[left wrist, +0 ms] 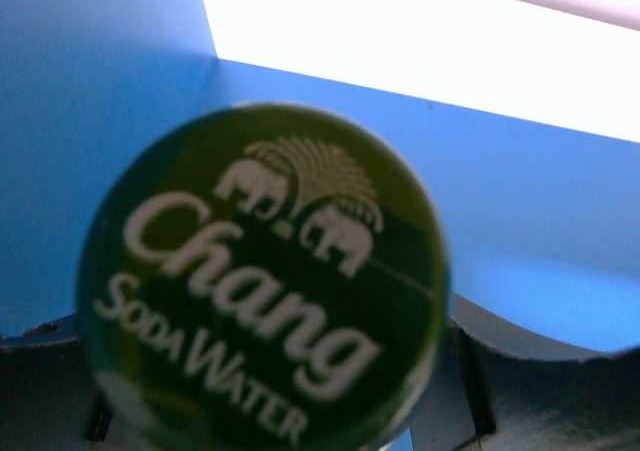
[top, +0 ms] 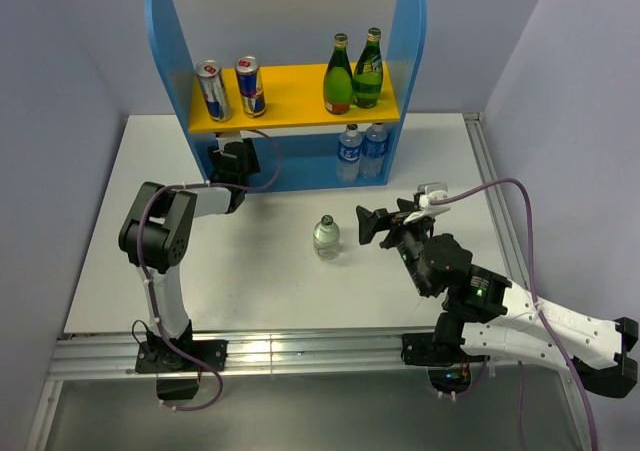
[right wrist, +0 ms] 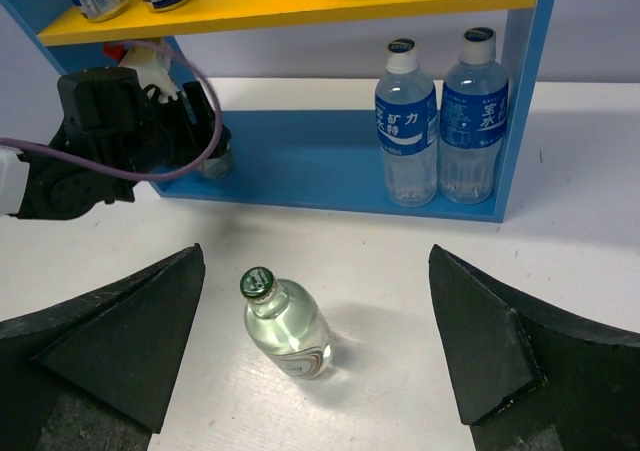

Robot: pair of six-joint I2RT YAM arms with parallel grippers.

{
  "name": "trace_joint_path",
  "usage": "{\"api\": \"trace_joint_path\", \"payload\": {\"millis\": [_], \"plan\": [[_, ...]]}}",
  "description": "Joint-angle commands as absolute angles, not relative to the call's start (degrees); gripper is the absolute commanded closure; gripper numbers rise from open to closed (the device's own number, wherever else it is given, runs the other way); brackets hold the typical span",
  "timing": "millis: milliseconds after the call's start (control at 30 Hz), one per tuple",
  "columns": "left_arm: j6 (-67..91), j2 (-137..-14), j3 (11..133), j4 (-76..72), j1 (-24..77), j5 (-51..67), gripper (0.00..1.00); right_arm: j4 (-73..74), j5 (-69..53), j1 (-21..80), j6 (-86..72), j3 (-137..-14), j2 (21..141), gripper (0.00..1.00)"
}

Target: Place and organize the beverage onto the shelf

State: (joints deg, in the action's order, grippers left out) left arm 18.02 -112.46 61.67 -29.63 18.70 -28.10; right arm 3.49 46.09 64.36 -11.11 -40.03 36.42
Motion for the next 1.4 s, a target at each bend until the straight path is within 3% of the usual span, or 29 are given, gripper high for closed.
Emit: {"api": "trace_joint_path", "payload": {"millis": [0, 33, 100, 167, 600, 833, 1000, 1367], "plan": [[19.0, -111.8, 66.4, -32.3, 18.0, -29.8, 0.49, 2.7, 46.7, 64.5, -12.1, -39.8, 35.9, 0.0], [19.1, -111.6, 66.3, -32.3, 18.0, -29.8, 0.32, 2.8, 46.7, 64.6, -12.2, -39.8, 35.8, 0.0], [19.2, -111.6, 66.2, -32.0, 18.0, -29.8, 0.12, 2.8, 46.7, 64.5, -12.4, -39.7, 35.4, 0.0], [19.2, -111.6, 66.6, -31.1, 18.0, -29.5, 0.05, 2.8, 46.6, 64.5, -12.5, -39.5, 34.7, 0.0], [19.3, -102.8, 57.6, -29.6, 21.0, -31.2, 0.08, 2.7, 46.1, 64.7, -13.6, -38.1, 33.0, 0.0], [19.4, -96.2, 49.8, -29.8, 24.0, -25.5, 0.08, 2.8, 46.1, 64.6, -14.0, -37.5, 32.1, 0.0], [20.7, -89.8, 46.1, -26.0, 27.0, -29.7, 0.09, 2.6, 46.3, 64.6, -14.2, -36.8, 32.3, 0.0], [25.4, -68.8, 33.2, -16.1, 48.0, -30.9, 0.09, 2.7, 46.8, 64.7, -14.1, -37.4, 33.1, 0.0]]}}
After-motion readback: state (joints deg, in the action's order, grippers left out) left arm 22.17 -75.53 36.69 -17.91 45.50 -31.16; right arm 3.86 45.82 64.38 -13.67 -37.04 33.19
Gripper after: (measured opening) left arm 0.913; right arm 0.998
